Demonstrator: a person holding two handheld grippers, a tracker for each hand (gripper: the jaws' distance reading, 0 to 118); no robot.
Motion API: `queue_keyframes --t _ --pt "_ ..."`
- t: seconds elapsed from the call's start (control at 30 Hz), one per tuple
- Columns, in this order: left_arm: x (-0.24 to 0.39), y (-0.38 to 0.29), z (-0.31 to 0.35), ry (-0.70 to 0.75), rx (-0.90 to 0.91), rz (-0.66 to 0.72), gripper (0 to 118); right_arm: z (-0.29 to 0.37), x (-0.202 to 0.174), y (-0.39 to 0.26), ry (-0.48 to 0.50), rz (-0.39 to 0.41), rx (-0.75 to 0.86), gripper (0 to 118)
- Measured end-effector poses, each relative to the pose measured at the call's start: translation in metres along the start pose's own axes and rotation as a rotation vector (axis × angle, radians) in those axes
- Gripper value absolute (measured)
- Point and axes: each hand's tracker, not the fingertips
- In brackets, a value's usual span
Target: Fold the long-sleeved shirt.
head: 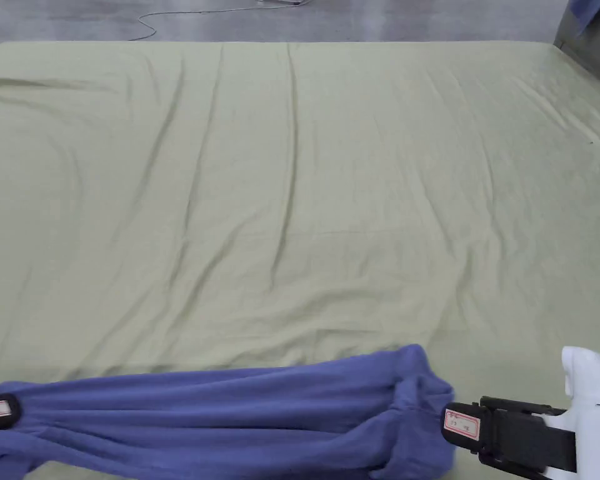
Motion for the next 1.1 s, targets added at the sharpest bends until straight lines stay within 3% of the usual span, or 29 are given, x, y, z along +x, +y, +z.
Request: queue_keyframes --t 0.17,0.27,0.4,0.5,0.63,0.67,0.7,0.73,0.77,0.87,1.0,1.1 --pt "0.056 -0.014 0.016 0.246 0.093 -0.103 4 0.004 0.009 -0.004 -0.107 0.002 -0.026 0" --pt "0.143 -0.059 -0.002 0.206 0.085 -0.353 4 0.015 0.017 -0.008 -0.093 -0.032 -0.015 0" --pt "0.243 -0.126 -0.071 0.166 -0.061 -0.574 4 0.031 0.023 -0.011 -0.078 -0.068 0.005 0" --pt "0.282 -0.170 -0.144 0.192 -0.175 -0.707 4 0.043 0.025 -0.014 -0.102 -0.062 0.017 0" --pt "0.292 -0.217 -0.242 0.272 -0.361 -0.684 7 0.058 0.030 -0.019 -0.122 -0.069 0.023 0" --pt "0.290 -0.225 -0.256 0.269 -0.383 -0.665 19 0.060 0.031 -0.020 -0.119 -0.075 0.027 0" --pt "0.288 -0.234 -0.268 0.265 -0.402 -0.662 38 0.062 0.033 -0.021 -0.116 -0.080 0.028 0" --pt "0.286 -0.237 -0.273 0.229 -0.391 -0.649 38 0.064 0.035 -0.021 -0.116 -0.084 0.028 0" --pt "0.287 -0.237 -0.270 0.188 -0.361 -0.644 48 0.065 0.036 -0.022 -0.116 -0.086 0.028 0" --pt "0.299 -0.221 -0.237 0.063 -0.324 -0.584 114 0.068 0.040 -0.022 -0.106 -0.090 0.039 0" --pt "0.309 -0.181 -0.155 -0.145 -0.179 -0.532 115 0.070 0.047 -0.020 -0.018 -0.147 0.078 0" --pt "0.292 -0.154 -0.114 -0.143 -0.060 -0.439 114 0.070 0.053 -0.019 0.017 -0.177 0.090 0"
